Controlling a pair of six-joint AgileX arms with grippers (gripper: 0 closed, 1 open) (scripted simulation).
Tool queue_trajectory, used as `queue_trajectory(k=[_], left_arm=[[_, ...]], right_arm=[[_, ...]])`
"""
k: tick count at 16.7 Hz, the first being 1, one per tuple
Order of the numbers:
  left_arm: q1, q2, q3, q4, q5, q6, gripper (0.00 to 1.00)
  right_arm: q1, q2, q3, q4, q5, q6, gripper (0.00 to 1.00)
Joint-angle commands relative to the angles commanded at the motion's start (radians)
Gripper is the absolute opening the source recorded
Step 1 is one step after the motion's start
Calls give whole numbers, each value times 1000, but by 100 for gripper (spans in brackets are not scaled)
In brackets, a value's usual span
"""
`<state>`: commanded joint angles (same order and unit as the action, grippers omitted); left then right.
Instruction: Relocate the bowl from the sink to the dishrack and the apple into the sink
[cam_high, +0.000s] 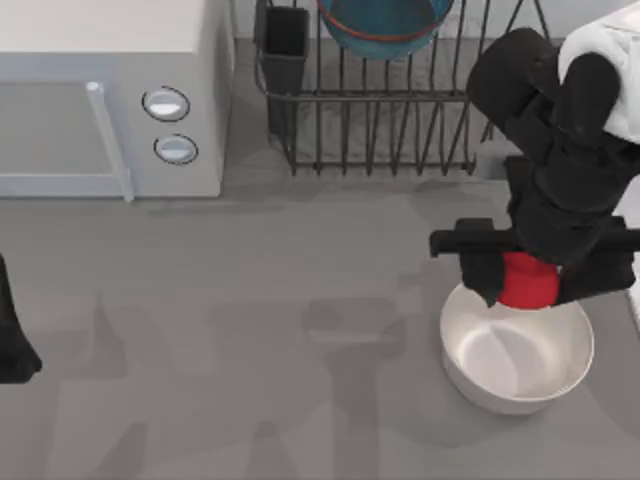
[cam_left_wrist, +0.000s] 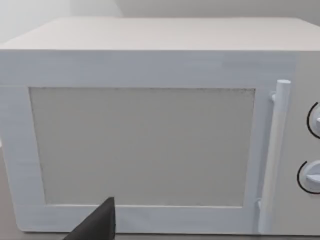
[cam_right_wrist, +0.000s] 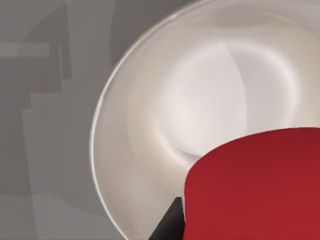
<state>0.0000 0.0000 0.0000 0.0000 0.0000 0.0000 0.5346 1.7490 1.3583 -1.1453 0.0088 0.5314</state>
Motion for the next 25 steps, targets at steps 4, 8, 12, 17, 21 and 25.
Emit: queue_trajectory(k=[4,8,12,17,21,25], left_arm=[[0,0,0,0,0,0,100],[0,0,0,0,0,0,100],[0,0,0,0,0,0,100],[0,0,0,0,0,0,100],[0,0,0,0,0,0,100],[0,0,0,0,0,0,100]], right_arm=[[2,3,-2,2,0,2,0],[-34,-7,-35,63,-26,-11,0],[-146,-31,-146,284,-108,-60,0],[-351,-64,-347,720,-246,-163,0],[-547,-95,-514,1128,-351,-261,0],[-751,-142,-650,1527,-433,-359,0]])
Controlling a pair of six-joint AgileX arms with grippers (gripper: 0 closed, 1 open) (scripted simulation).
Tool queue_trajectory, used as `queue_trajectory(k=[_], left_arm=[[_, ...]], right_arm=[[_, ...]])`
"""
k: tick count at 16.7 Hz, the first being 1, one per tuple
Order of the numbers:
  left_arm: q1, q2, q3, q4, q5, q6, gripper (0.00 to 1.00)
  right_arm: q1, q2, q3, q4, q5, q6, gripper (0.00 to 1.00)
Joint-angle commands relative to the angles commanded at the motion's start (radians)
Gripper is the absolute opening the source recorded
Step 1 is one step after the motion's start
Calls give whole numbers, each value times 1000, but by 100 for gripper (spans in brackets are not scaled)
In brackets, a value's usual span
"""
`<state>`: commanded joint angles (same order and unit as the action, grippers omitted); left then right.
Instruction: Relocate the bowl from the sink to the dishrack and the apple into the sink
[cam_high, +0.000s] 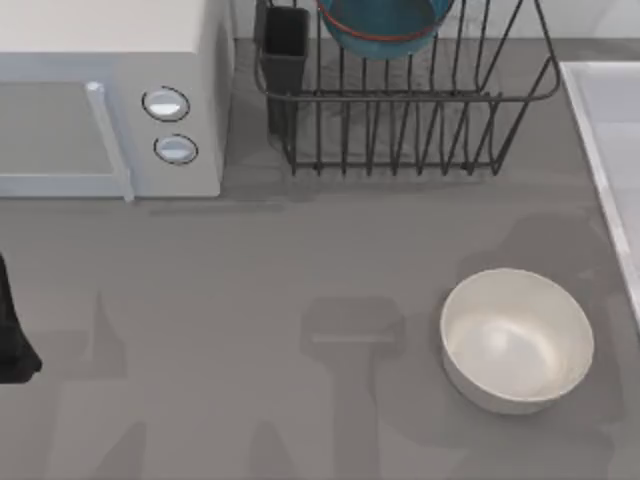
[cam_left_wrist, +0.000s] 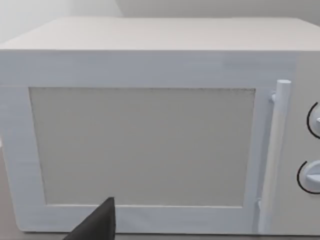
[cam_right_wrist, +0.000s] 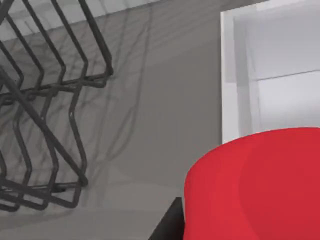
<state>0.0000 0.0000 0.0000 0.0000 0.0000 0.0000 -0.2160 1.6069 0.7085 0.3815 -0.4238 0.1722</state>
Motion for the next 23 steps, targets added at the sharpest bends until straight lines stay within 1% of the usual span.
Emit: queue_trajectory(k=[4,6,8,10,15,17,20,23], left_arm=[[0,0,0,0,0,0,100],[0,0,0,0,0,0,100],[0,0,0,0,0,0,100],[0,0,0,0,0,0,100],[0,0,0,0,0,0,100],[0,0,0,0,0,0,100],[0,0,0,0,0,0,100],[0,0,0,0,0,0,100]], right_arm=[[-178,-58,-81,323,-51,-88,0],[-246,-85,-100,432,-66,-121,0],[-292,-105,-110,500,-75,-145,0],[-310,-114,-113,525,-78,-154,0],[-307,-108,-109,524,-76,-151,0],[-309,-73,-113,560,-77,-152,0],[-312,56,-127,693,-80,-154,0],[-315,237,-151,910,-81,-156,0]])
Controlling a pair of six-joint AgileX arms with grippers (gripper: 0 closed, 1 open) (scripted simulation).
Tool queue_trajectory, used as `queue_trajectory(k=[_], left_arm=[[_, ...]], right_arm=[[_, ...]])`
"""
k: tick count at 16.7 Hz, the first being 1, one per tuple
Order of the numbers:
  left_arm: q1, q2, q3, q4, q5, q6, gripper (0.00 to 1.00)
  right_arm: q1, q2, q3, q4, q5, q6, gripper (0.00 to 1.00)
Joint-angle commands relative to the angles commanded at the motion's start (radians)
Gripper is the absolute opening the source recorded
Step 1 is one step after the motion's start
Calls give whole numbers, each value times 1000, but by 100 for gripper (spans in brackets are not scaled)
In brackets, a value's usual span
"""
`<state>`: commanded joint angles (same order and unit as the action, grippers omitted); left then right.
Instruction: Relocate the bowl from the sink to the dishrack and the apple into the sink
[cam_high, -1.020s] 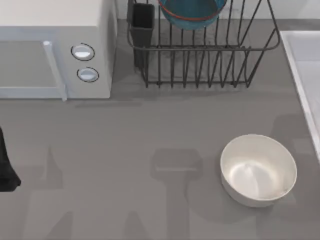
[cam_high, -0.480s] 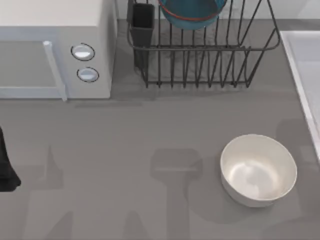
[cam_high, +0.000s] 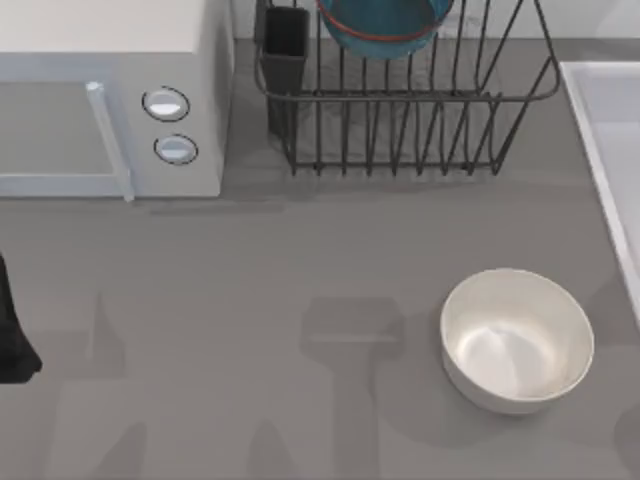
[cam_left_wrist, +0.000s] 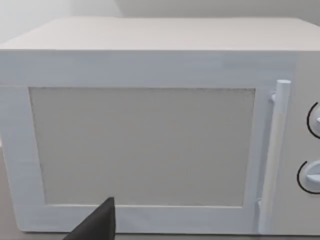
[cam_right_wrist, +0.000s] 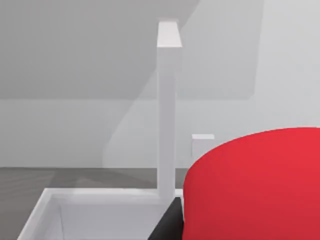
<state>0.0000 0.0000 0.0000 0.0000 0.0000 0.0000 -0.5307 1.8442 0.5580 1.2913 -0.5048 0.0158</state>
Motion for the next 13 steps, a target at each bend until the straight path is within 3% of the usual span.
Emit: queue_trajectory(k=[6,13], left_arm=[[0,0,0,0,0,0,100],[0,0,0,0,0,0,100]], right_arm=[[1,314,-56,383,9,-1,0],[3,372,-69,443,12,-1,0]])
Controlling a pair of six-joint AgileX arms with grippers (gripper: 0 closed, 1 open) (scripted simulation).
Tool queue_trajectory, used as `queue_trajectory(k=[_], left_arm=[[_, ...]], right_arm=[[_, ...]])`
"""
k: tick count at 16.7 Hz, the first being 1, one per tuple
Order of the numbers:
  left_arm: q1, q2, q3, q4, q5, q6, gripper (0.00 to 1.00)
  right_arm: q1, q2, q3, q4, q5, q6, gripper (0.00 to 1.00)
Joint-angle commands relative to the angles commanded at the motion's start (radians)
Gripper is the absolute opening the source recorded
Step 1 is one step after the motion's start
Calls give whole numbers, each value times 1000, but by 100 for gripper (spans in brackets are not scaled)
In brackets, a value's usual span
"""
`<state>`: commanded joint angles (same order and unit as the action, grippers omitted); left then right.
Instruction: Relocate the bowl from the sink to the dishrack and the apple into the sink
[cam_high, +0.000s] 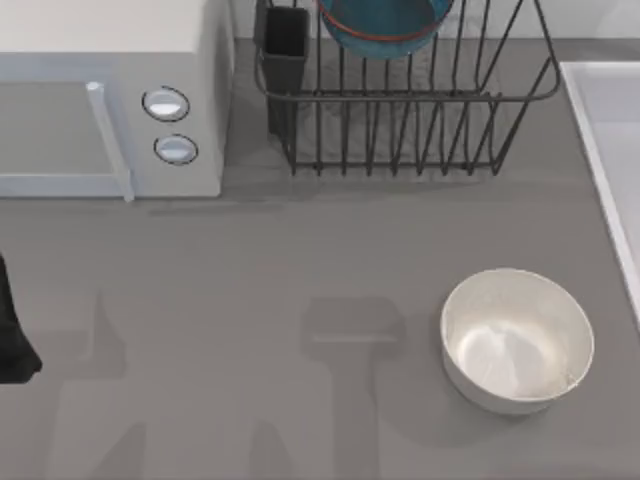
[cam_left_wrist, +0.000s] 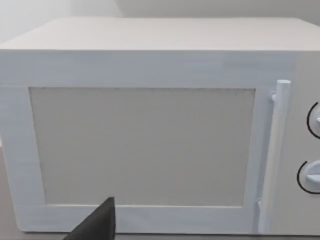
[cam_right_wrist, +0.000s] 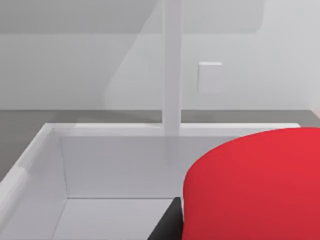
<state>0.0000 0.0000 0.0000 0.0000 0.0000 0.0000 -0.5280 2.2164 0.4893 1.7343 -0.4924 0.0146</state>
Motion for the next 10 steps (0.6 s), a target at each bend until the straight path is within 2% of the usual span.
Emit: queue_trajectory(k=[10], left_arm=[[0,0,0,0,0,0,100]], right_arm=[[0,0,0,0,0,0,75]])
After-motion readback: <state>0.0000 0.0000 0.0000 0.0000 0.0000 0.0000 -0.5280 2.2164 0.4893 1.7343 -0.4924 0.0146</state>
